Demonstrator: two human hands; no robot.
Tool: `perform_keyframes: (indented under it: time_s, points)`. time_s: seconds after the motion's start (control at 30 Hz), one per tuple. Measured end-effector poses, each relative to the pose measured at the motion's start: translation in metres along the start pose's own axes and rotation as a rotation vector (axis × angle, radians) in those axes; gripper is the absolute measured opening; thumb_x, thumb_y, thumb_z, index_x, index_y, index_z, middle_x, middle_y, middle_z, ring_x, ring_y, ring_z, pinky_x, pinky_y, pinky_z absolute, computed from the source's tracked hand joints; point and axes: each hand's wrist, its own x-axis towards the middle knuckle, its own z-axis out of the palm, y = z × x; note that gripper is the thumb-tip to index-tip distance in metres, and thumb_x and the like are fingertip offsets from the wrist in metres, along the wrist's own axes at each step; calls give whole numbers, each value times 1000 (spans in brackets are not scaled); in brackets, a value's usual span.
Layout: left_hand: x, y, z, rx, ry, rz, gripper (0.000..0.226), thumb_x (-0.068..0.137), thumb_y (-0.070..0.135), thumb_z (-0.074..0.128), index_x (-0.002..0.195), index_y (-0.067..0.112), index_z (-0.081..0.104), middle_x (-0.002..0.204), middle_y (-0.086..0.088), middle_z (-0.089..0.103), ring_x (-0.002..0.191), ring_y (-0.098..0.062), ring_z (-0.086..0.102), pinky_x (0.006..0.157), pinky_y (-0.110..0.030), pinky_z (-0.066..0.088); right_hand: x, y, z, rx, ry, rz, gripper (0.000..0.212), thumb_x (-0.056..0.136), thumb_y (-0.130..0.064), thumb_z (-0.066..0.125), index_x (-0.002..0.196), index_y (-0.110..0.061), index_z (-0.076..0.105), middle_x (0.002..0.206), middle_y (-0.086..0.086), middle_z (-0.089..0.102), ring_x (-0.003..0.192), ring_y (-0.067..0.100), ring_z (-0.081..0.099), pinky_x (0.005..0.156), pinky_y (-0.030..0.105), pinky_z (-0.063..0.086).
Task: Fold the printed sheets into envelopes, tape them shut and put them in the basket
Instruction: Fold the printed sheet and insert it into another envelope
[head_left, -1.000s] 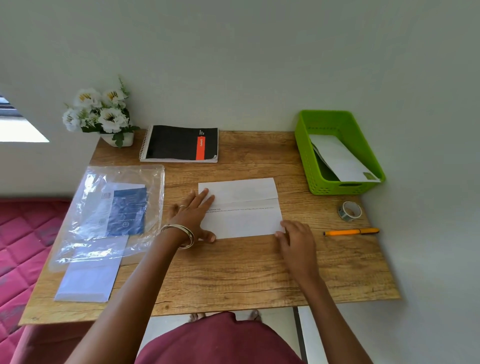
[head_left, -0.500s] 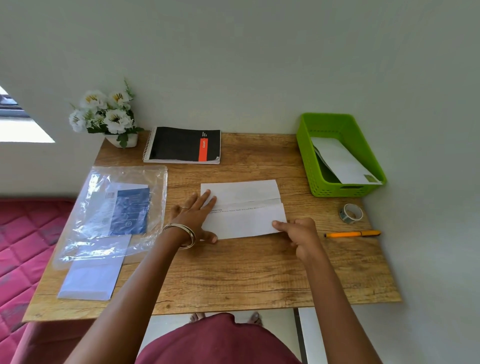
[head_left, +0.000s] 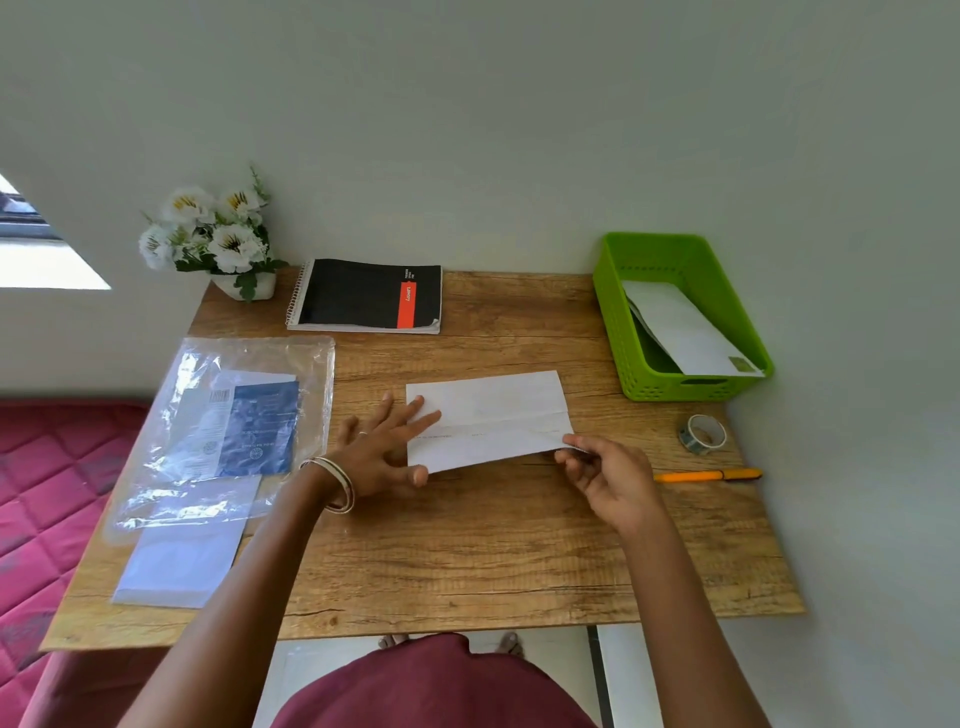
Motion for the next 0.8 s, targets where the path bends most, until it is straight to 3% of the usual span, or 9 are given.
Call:
perform_keyframes:
  time_s: [0.07, 0.17, 0.27, 0.37, 0.47, 0.57, 0.67, 0.73, 0.8]
  points:
    - [-3, -2, 1, -105, 44, -10, 108, 41, 101, 13, 136, 51, 3, 154, 13, -8, 141, -16, -20, 110, -50, -14, 0, -5, 0, 212, -51, 71, 12, 93, 1, 50, 88, 8, 58, 71, 26, 68, 56, 25, 69, 46, 21, 54]
    - [-4, -4, 3, -288, 188, -67, 108, 48, 98, 15, 142, 44, 12, 156, 2, 11, 143, -17, 3, 113, -43, -6, 0, -12, 3, 425, -86, 117, 10, 95, -4, 48, 87, 0, 51, 95, 31, 64, 67, 35, 71, 51, 27, 58]
    - [3, -2, 8, -442, 439, -133, 84, 68, 87, 18, 136, 41, 36, 140, 7, 46, 133, -17, 33, 111, -48, 8, 1, -19, 12, 492, -108, 110, 8, 95, -5, 50, 88, -2, 51, 101, 31, 62, 74, 39, 71, 58, 33, 60]
    - [8, 0, 11, -579, 584, -233, 70, 83, 74, 7, 124, 40, 52, 132, 5, 55, 130, -21, 39, 110, -49, 10, 6, -25, 20, 491, -118, 98, 5, 95, -5, 51, 94, -1, 51, 102, 27, 62, 78, 40, 71, 60, 36, 61]
    - [12, 6, 9, -553, 621, -275, 73, 85, 72, 8, 114, 31, 61, 120, 6, 61, 118, -16, 45, 106, -44, 11, 12, -30, 28, 426, -138, 93, 12, 92, -7, 57, 100, 1, 54, 107, 26, 60, 89, 40, 68, 67, 40, 60]
    - [21, 12, 7, -449, 641, -351, 33, 90, 52, 45, 110, 29, 57, 106, 8, 62, 106, -16, 53, 102, -45, 22, 18, -32, 36, 294, -170, 80, 15, 88, -3, 62, 101, 1, 56, 105, 26, 61, 95, 39, 66, 73, 41, 59]
    - [27, 15, 9, -394, 697, -384, 47, 80, 31, 69, 122, 27, 49, 111, 5, 63, 109, -20, 55, 101, -44, 26, 26, -31, 43, 140, -130, 51, 10, 86, 5, 61, 95, 5, 56, 97, 30, 63, 85, 37, 68, 65, 36, 61]
    - [27, 19, 12, -390, 745, -384, 60, 78, 23, 71, 129, 30, 42, 113, 4, 61, 112, -20, 53, 102, -44, 24, 32, -25, 49, 21, -51, -39, 8, 86, 5, 60, 93, 4, 57, 97, 29, 63, 76, 33, 67, 55, 27, 58]
    - [27, 20, 14, -331, 743, -357, 66, 80, 21, 69, 135, 36, 35, 121, 2, 56, 117, -21, 49, 104, -47, 23, 38, -12, 54, -242, 44, -236, 21, 86, 1, 62, 107, -4, 57, 104, 20, 64, 77, 24, 65, 55, 22, 53]
